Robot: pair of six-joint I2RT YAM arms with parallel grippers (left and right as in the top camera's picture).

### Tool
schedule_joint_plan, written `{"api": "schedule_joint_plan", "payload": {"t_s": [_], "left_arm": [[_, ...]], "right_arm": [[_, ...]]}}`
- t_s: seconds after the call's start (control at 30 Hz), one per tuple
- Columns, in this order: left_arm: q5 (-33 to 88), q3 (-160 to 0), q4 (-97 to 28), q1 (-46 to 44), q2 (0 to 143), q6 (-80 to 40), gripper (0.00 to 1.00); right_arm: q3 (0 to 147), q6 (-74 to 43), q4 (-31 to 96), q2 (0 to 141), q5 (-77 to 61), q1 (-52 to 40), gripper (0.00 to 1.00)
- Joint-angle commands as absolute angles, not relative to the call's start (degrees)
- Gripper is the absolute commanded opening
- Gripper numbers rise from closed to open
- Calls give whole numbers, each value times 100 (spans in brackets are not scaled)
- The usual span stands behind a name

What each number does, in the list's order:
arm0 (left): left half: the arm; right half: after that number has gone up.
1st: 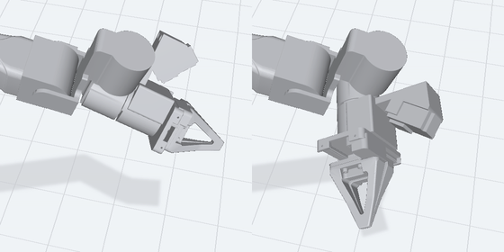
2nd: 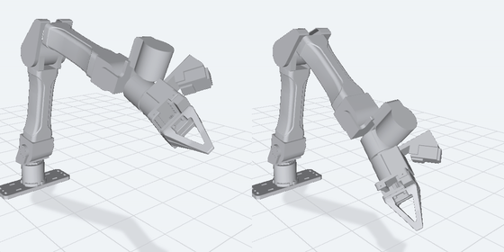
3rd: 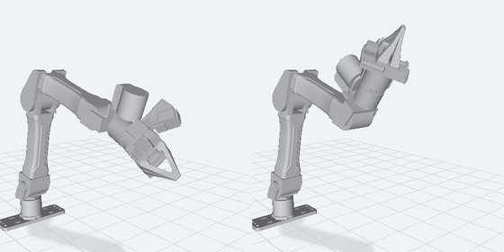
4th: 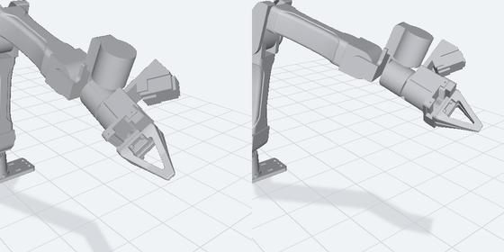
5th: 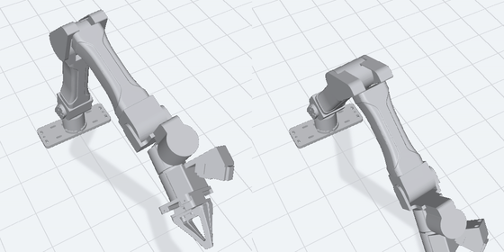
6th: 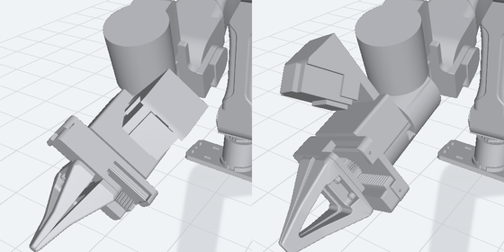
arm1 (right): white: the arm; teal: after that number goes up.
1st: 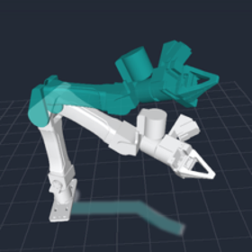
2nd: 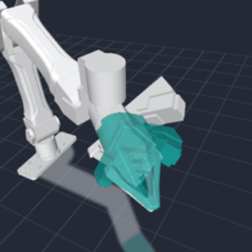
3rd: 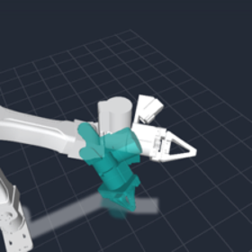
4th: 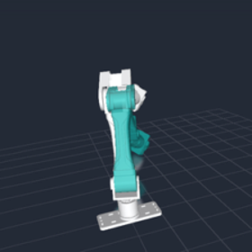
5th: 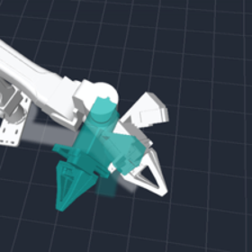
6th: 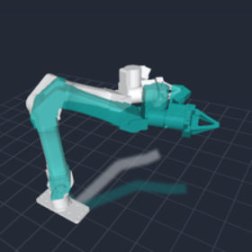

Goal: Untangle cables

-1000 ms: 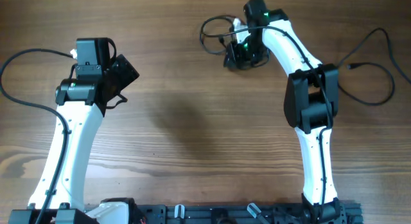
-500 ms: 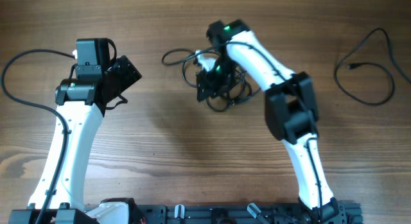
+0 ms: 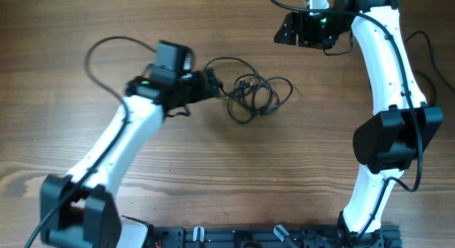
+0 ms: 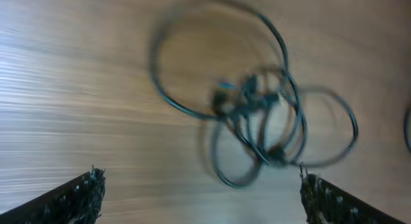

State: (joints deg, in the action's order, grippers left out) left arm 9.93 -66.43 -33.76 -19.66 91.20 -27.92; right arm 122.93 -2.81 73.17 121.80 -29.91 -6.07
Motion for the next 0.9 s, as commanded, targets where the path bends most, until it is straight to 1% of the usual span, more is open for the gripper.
{"api": "schedule_joint_plan", "payload": {"t_s": [0.0,0.03,0.07,0.1,0.13,0.17,0.33,0.37,0.4,0.43,0.53,0.57,0.67,0.73,0.87], "left_arm": [[1066,-6665,-2928,-2473,9596,-2711,98],[1066,-6665,-2812,-2536,9701,-2703,92],[1068,-6665,-2685,-2598,9802,-2622,77],[1066,-6665,-2576,-2659,9904,-2565,68],[1070,-6665,-2429,-2707,10027,-2574,48],[1070,-6665,-2338,-2729,10099,-2604,32],[1015,-6665,-1699,-2801,10492,-3420,29],[829,-6665,-1691,-2801,10556,-3795,24],[655,-6665,-1719,-2801,10593,-4084,22],[392,-6665,-1785,-2801,10650,-4469,22],[49,-6665,-2029,-2801,10700,-5100,20],[-34,-6665,-2091,-2801,10704,-5203,20],[-314,-6663,-2115,-2801,10772,-5472,28],[-401,-6663,-2082,-2799,10860,-5623,31],[-419,-6661,-1743,-2788,11043,-5623,31]], "right_arm": [[12298,-349,7334,12241,-2952,-657,83],[12296,-346,7338,12241,-2952,-657,83],[12293,-351,7341,12241,-2952,-657,83],[12293,-349,7345,12241,-2952,-657,83],[12293,-357,7356,12241,-2932,-657,83],[12293,-360,7365,12241,-2928,-657,83],[12293,-364,7424,12241,-2915,-657,83],[12293,-364,7446,12241,-2880,-657,83],[12293,-368,7474,12241,-2821,-657,83],[12293,-364,7520,12241,-2794,-657,83],[12291,-364,7570,12241,-2665,-657,84],[12291,-364,7581,12241,-2655,-657,84],[12289,-364,7596,12241,-2655,-657,84],[12289,-362,7605,12241,-2655,-657,84],[12289,-364,7616,12241,-2652,-657,84]]}}
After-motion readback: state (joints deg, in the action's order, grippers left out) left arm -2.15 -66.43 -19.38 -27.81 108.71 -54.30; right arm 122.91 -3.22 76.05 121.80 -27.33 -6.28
